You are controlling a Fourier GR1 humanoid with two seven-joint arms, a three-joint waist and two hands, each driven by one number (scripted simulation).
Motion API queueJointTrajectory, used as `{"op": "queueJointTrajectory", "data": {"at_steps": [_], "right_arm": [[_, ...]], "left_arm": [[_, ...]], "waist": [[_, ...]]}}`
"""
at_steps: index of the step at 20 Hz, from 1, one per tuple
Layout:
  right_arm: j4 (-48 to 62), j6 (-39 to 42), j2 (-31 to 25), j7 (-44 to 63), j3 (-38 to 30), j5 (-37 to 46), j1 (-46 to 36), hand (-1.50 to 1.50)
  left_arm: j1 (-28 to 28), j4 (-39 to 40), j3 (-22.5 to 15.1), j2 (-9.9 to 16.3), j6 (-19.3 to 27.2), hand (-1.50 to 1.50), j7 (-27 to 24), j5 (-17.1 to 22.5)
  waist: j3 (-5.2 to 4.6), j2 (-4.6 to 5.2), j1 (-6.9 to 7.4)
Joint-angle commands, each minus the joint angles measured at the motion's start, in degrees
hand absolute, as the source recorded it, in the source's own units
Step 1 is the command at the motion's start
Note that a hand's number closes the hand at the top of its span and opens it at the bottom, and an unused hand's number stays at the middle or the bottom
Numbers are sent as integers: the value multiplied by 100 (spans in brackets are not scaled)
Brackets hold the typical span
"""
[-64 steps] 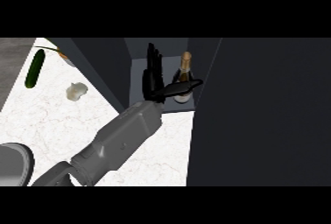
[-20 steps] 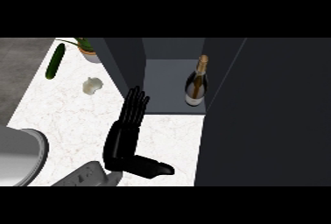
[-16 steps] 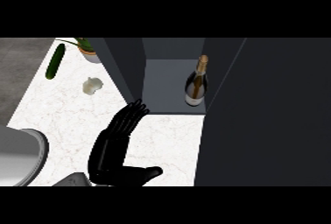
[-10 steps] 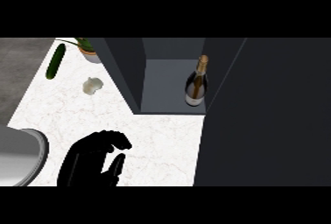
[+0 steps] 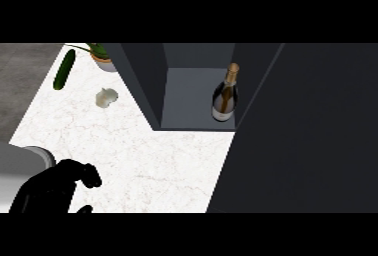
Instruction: Pick up the wine, place it into the cabinet and close the cabinet
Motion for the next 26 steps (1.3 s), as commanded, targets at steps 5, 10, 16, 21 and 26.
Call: {"op": "queueJointTrajectory", "data": {"at_steps": [5, 10, 16, 21, 26], "right_arm": [[-402, -983, 385, 828, 2008, 861, -548, 150], [373, -2078, 386, 682, 3015, 1403, -1334, 150], [854, -3321, 372, 478, 3297, 1728, -2390, 150], [1321, -4189, 352, 78, 2870, 1722, -2922, 150], [1718, -4495, 343, 220, 2403, 1583, -3613, 150]], "left_arm": [[1189, -2, 881, 743, -1003, -150, -542, 474], [1559, 139, 1325, 1033, -1367, -150, -669, 786], [2095, 367, 1692, 1395, -2024, -150, -919, 858], [2266, 704, 1962, 1608, -2559, -150, -1012, 846], [2610, 811, 2293, 1933, -3141, -150, -1019, 1033]], "waist": [[-14, -31, 42], [-22, -58, 121], [-24, -60, 191], [-27, -23, 279], [-22, -7, 392]]}}
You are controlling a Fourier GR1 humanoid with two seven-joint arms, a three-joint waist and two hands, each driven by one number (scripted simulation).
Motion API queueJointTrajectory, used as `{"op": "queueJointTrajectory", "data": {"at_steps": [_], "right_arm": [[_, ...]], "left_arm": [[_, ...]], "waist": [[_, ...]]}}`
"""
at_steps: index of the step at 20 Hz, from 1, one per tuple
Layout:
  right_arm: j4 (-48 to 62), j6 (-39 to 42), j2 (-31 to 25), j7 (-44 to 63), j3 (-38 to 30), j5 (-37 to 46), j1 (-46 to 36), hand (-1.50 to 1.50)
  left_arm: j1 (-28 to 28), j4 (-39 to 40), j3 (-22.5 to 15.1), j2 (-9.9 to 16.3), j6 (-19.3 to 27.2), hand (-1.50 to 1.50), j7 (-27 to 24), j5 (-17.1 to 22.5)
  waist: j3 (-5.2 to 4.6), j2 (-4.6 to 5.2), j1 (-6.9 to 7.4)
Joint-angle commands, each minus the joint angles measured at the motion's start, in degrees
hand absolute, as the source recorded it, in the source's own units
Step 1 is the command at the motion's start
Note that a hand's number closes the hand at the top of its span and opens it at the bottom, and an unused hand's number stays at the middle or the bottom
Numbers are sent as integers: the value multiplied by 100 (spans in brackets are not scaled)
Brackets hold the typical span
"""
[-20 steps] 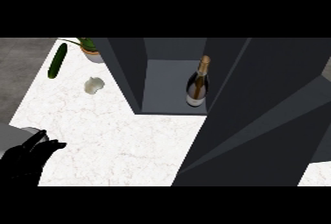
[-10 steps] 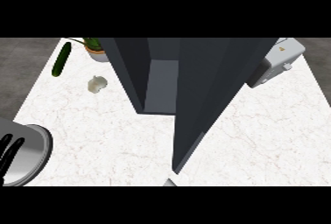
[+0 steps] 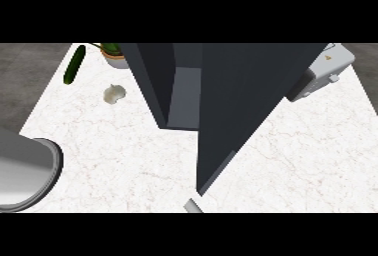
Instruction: Pick up the wine, place it into the cabinet and close the cabinet
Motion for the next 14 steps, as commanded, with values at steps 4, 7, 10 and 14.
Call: {"op": "queueJointTrajectory", "data": {"at_steps": [4, 7, 10, 14], "right_arm": [[1938, -684, 943, -245, -693, 43, -1567, 150], [2582, -622, 958, -103, -1379, -473, -2461, 150], [3255, -205, 965, -399, -1936, -931, -2830, 150], [4115, 323, 969, -776, -2337, -1345, -3241, 150]], "left_arm": [[422, 297, 429, 283, -741, -150, -175, 66], [363, 495, 487, 137, -794, -150, -123, -44], [427, 617, 659, 143, -972, -150, -43, 73], [640, 547, 824, 142, -1043, -150, -67, -55]], "waist": [[13, 34, 172], [14, 61, 108], [21, 84, 72], [27, 74, 87]]}}
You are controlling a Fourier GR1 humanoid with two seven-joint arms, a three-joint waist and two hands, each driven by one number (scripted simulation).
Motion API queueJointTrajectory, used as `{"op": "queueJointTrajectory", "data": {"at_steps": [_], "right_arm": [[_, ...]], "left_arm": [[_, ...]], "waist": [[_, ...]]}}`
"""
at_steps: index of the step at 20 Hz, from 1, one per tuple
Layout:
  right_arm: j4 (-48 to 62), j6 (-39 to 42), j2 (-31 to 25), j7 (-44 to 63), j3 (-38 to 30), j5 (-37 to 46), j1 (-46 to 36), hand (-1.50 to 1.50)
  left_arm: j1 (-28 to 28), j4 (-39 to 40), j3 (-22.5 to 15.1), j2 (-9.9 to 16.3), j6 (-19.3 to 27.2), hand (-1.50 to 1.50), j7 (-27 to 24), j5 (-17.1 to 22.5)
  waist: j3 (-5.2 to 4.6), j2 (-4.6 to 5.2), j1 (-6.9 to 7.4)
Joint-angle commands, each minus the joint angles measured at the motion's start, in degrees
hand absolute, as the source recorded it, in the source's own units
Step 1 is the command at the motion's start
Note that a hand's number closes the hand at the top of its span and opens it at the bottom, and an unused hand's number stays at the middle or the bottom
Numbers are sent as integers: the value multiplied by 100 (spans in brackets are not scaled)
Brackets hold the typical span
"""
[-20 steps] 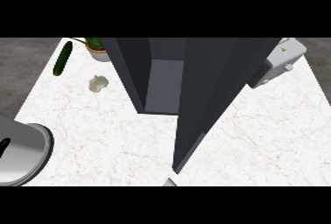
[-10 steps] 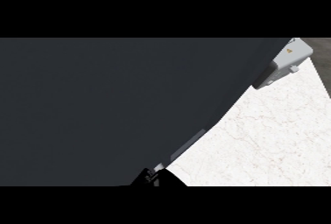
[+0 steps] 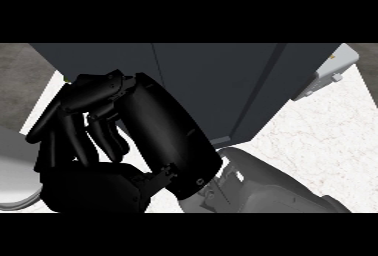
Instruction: Pick up the wine, place it into the cabinet and close the cabinet
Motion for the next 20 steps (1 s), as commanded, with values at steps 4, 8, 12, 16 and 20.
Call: {"op": "queueJointTrajectory", "data": {"at_steps": [4, 8, 12, 16, 20], "right_arm": [[1610, 1172, 39, -655, -778, -880, -887, 150], [1917, 2538, 9, -163, -569, -1911, -754, 150], [2529, 3610, 38, 275, -319, -2499, -959, 150], [3237, 4321, 39, 298, -512, -2872, -1048, 150], [3854, 4615, 39, 123, -744, -3264, -1291, 150]], "left_arm": [[226, 582, 535, -42, -270, -150, -231, -35], [110, 553, 579, -94, -313, -150, -95, -5], [23, 396, 682, -92, -113, -150, 61, 33], [178, 539, 961, 17, -403, -150, 124, 203], [243, 714, 984, -215, -499, -150, 80, -6]], "waist": [[4, 12, 26], [-2, 75, 161], [1, 64, 173], [5, 29, 70], [0, 22, 51]]}}
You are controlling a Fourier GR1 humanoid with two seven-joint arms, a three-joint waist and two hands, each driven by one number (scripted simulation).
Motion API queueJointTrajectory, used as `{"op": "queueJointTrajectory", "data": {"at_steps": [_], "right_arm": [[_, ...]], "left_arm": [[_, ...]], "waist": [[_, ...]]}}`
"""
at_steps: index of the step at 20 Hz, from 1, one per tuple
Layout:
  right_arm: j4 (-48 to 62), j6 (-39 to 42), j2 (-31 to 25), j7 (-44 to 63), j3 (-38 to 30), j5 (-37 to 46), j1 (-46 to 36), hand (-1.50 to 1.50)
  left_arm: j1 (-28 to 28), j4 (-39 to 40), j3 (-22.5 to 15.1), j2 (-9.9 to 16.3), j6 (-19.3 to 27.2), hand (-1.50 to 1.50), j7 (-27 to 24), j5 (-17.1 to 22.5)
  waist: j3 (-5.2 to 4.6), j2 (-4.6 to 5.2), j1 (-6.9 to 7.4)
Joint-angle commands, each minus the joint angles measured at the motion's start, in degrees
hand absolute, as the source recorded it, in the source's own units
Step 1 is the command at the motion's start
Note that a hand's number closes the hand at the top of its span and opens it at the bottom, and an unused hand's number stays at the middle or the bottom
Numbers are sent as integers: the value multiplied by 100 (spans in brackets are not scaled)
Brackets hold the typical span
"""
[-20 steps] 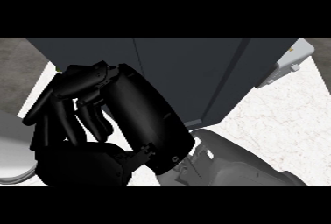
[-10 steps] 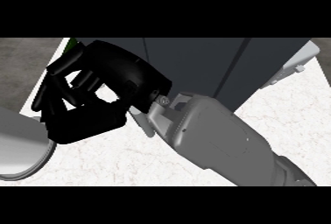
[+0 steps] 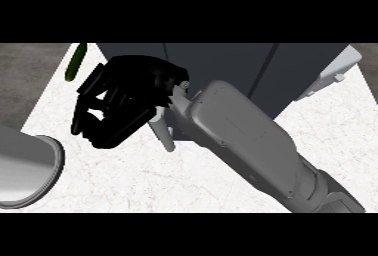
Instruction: Pick up the wine, place it into the cabinet and close the cabinet
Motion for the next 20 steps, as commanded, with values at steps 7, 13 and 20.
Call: {"op": "queueJointTrajectory", "data": {"at_steps": [7, 13, 20], "right_arm": [[1275, 740, 18, -565, -322, -926, -479, 150], [2096, 1397, -78, -1017, -763, -622, -297, 150], [2342, 914, -504, -1448, -1091, -226, -507, 150]], "left_arm": [[257, 580, 919, 145, -218, -150, -31, 318], [218, 746, 950, -169, -185, -150, 0, 136], [158, 644, 1078, -224, -45, -150, 143, 31]], "waist": [[3, -26, 9], [0, 8, -92], [3, -3, -93]]}}
